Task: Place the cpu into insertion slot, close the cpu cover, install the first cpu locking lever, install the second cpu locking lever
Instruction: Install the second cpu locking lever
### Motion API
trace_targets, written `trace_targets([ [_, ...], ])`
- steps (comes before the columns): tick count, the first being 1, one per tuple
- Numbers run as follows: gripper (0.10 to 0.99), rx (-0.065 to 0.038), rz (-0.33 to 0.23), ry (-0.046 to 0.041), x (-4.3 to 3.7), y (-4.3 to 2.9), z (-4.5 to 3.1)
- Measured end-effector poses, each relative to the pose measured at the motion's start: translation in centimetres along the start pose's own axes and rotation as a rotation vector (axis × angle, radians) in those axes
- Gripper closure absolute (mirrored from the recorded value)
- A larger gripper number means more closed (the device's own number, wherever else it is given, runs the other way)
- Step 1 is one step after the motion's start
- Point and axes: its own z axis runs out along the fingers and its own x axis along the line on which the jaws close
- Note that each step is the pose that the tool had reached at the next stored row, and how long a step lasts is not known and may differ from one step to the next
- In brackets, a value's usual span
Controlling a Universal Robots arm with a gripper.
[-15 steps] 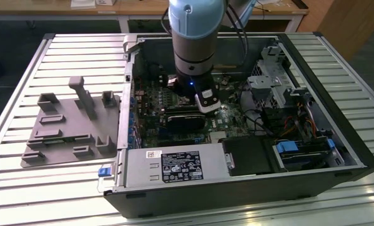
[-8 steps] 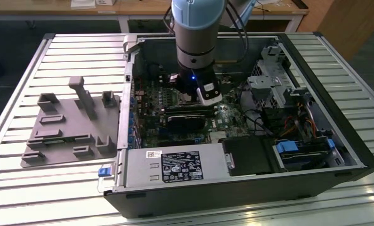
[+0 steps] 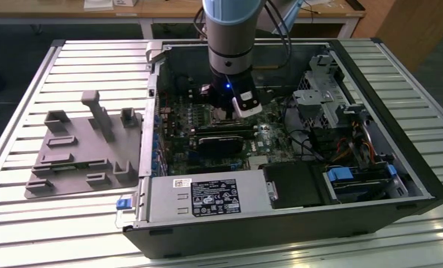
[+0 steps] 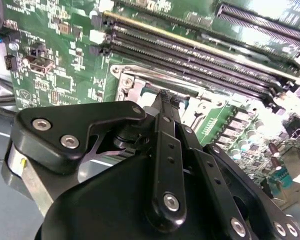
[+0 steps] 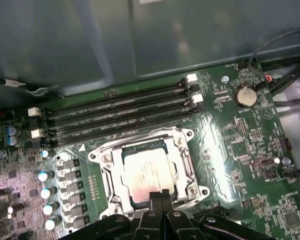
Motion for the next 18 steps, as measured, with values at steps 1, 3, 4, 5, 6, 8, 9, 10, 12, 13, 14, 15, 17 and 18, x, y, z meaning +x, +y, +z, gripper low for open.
trace_targets([
  [1,0.984,0.002,-0.001,-0.0003,0.04,0.14,0.03],
  [3,0.984,0.007,-0.003,-0.0012,0.12,0.43,0.11],
  [4,0.984,0.010,-0.005,-0.0017,0.16,0.58,0.14],
  [5,0.984,0.012,-0.006,-0.0021,0.19,0.72,0.18],
  [6,0.984,0.014,-0.007,-0.0025,0.23,0.87,0.22],
  [8,0.984,0.019,-0.009,-0.0033,0.31,1.17,0.30],
  [9,0.984,0.021,-0.010,-0.0035,0.35,1.31,0.32],
  [10,0.984,0.022,-0.011,-0.0037,0.38,1.43,0.35],
  [12,0.984,0.022,-0.012,-0.0037,0.40,1.52,0.36],
  [13,0.984,0.023,-0.012,-0.0037,0.40,1.52,0.36],
  [14,0.984,0.022,-0.012,-0.0037,0.40,1.52,0.36],
  [15,0.984,0.022,-0.012,-0.0037,0.41,1.53,0.36],
  [17,0.984,0.022,-0.012,-0.0037,0.41,1.53,0.36],
  [18,0.984,0.022,-0.012,-0.0037,0.41,1.53,0.36],
])
